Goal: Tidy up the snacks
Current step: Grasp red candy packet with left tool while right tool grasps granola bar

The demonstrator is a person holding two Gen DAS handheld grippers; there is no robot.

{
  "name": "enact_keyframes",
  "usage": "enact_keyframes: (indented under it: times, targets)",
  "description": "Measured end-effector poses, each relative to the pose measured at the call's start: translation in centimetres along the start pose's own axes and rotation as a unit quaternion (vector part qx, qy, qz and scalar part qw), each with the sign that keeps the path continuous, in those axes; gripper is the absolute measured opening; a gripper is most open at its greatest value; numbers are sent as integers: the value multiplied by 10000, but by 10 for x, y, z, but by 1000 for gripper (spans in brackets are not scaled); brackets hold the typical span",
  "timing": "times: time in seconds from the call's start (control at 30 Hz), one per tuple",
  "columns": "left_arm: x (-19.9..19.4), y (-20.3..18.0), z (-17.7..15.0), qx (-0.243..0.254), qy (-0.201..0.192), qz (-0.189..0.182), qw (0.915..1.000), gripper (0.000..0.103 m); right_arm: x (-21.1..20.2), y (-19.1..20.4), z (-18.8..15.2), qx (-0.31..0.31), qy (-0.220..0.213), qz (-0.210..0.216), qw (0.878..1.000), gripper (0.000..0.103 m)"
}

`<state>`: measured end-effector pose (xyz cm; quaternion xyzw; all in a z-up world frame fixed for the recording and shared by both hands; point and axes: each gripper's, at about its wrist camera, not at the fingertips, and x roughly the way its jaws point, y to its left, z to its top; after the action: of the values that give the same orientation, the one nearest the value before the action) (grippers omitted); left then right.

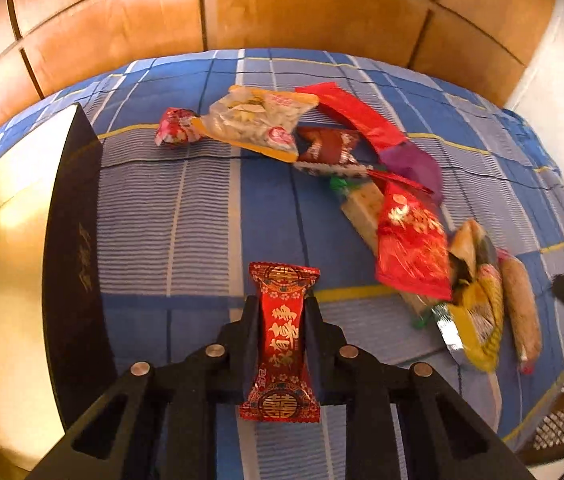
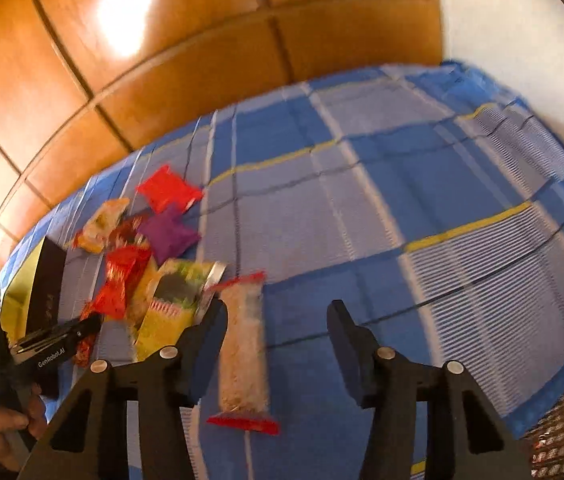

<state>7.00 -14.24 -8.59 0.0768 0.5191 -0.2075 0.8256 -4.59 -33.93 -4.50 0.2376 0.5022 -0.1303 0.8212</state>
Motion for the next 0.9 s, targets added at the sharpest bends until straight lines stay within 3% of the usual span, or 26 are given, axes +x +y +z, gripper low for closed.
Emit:
enact_keyframes:
  times: [0.1,0.17,0.3,0.43,0.57,0.63,0.67,0.77,0.9]
  targets:
    - [-3,1,-6,-2,-42,-118,9999,21,18,11,-8,-231,350,0,9991,43]
    - [-11,1,-11,-27,-123,-325,9994,21,27,17,-14,-396,493,-88,9980,30]
    - [-38,10,-8,-171,-385,-784,9960,21,27,26,-23,-770,464,-323,9954,30]
    - [-81,41,4,-641,-827,-1116,9882,21,27,29,-24,-956,545,-354,9933,30]
    - [-115,96,21,-1188,-1245,-904,9809,21,26,31,-25,-1032,530,-371,9926,30]
    - [-117,125,27,-1434,-1276,-551,9799,21,30,28,-23,-1080,517,-389,9920,30]
    - [-114,139,32,-1547,-1227,-356,9797,21,31,29,-22,-1096,514,-393,9919,30]
    - [-92,172,44,-1911,-948,-319,9765,21,32,31,-21,-1134,498,-388,9915,30]
    - [-57,187,55,-2048,-581,-151,9770,21,32,31,-23,-1156,484,-373,9914,30]
